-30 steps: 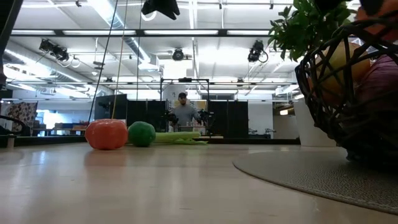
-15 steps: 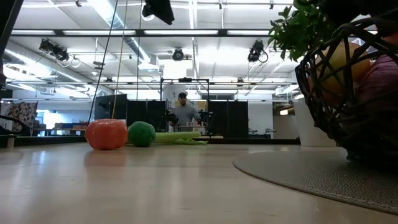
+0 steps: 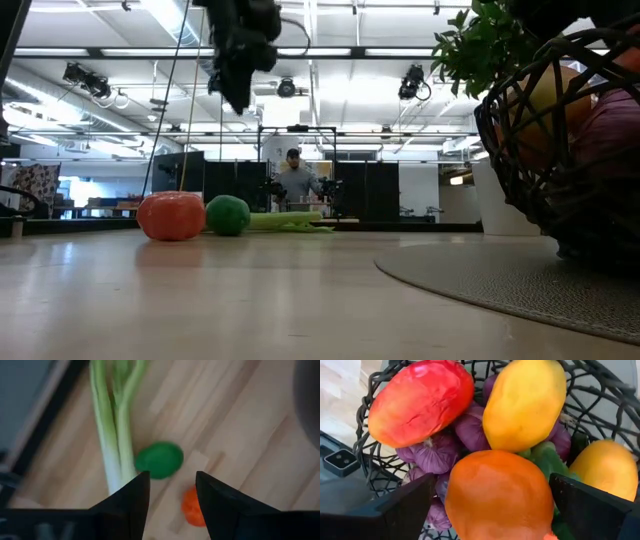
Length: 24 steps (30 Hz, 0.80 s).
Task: Build produce basket
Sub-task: Put the orange into the black basket, then put the bottom orange squash into the black basket
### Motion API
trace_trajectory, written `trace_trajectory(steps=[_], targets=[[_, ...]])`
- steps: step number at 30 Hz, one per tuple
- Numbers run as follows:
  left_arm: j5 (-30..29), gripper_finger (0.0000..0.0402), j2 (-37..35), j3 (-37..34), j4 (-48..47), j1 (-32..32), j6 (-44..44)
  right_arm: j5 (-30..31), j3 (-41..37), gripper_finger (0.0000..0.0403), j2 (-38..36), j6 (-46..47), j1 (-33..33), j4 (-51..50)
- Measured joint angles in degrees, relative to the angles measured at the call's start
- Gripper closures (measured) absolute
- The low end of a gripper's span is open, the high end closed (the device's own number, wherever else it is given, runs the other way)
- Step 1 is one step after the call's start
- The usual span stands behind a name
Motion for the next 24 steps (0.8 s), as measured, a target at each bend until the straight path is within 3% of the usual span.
trace_trajectory(steps=[5, 9, 14, 24], targets=[[2.74, 0.0233, -2.52, -9.93, 5.17, -1.73, -5.17, 2.16, 0.0, 0.0006, 0.0, -3.33, 2.83, -0.07], [3.71, 0.024, -4.74, -13.79, 8.33, -3.91, -8.46, 1.27, 0.0, 0.0006, 0.0, -4.57, 5.21, -2.32], [3.68, 0.0243, -6.38, -14.66, 9.75, -5.91, -12.83, 1.21, 0.0, 0.0007, -1.4, -5.38, 6.3, -5.78], [-1.85, 0.0221, -6.43, -14.67, 7.48, -11.23, -17.3, 8.71, 0.02, 0.0007, -10.54, -2.59, 4.65, -2.2]])
